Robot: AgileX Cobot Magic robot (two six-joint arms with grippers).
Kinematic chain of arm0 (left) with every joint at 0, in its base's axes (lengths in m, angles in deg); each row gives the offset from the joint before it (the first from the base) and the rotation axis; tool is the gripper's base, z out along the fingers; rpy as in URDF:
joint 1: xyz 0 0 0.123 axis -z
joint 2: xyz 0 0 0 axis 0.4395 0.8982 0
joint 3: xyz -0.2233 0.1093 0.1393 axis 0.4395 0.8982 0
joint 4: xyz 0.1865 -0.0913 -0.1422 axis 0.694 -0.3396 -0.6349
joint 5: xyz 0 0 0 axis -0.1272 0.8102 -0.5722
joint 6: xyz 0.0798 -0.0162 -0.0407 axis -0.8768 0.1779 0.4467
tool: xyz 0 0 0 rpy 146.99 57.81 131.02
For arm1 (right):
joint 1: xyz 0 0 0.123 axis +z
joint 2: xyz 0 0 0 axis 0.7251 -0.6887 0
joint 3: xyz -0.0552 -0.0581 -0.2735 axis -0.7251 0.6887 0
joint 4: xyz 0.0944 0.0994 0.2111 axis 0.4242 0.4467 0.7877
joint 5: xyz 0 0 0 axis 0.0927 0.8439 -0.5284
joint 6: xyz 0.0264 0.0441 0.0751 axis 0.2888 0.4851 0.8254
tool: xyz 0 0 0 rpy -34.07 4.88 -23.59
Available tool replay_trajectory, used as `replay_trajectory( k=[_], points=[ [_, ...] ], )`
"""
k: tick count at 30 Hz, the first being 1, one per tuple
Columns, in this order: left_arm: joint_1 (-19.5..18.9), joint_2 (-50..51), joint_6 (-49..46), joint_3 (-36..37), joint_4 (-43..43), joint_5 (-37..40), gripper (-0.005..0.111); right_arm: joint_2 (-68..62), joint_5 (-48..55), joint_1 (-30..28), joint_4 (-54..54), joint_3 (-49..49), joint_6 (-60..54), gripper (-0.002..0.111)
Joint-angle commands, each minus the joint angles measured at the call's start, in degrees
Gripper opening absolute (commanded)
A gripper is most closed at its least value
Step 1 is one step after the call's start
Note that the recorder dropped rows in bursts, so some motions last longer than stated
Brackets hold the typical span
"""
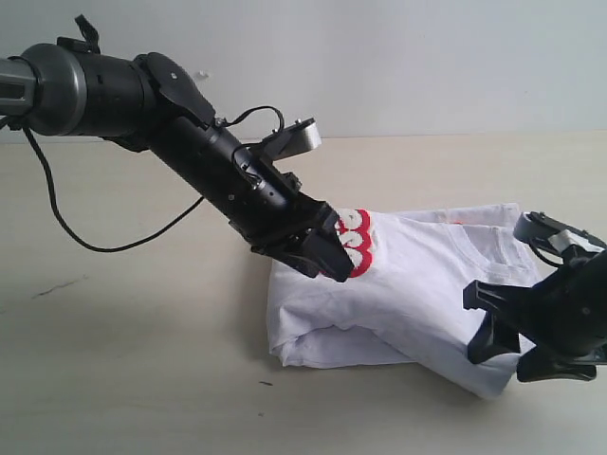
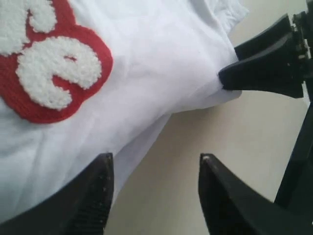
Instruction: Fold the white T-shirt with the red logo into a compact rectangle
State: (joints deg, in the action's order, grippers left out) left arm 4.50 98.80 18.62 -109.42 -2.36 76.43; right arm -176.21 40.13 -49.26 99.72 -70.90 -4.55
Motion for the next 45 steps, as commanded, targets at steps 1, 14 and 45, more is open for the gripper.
replay_trajectory(
  k=[1,14,45],
  points=[
    [0.3,0.1,-0.1,-0.3,-1.1,-0.4,0.052,-0.1,-0.1,-0.2,9.5,0.1,-7.8,0.055],
    [0.3,0.1,-0.1,-0.3,-3.0,0.4,0.052,-4.8,-5.0,-0.2,8.6,0.0,-13.4,0.000],
    [1.7,7.4,-1.1,-0.1,1.7,5.7,0.052,-6.3,-11.6,-0.2,-15.0,-15.4,-3.9,0.000]
  ],
)
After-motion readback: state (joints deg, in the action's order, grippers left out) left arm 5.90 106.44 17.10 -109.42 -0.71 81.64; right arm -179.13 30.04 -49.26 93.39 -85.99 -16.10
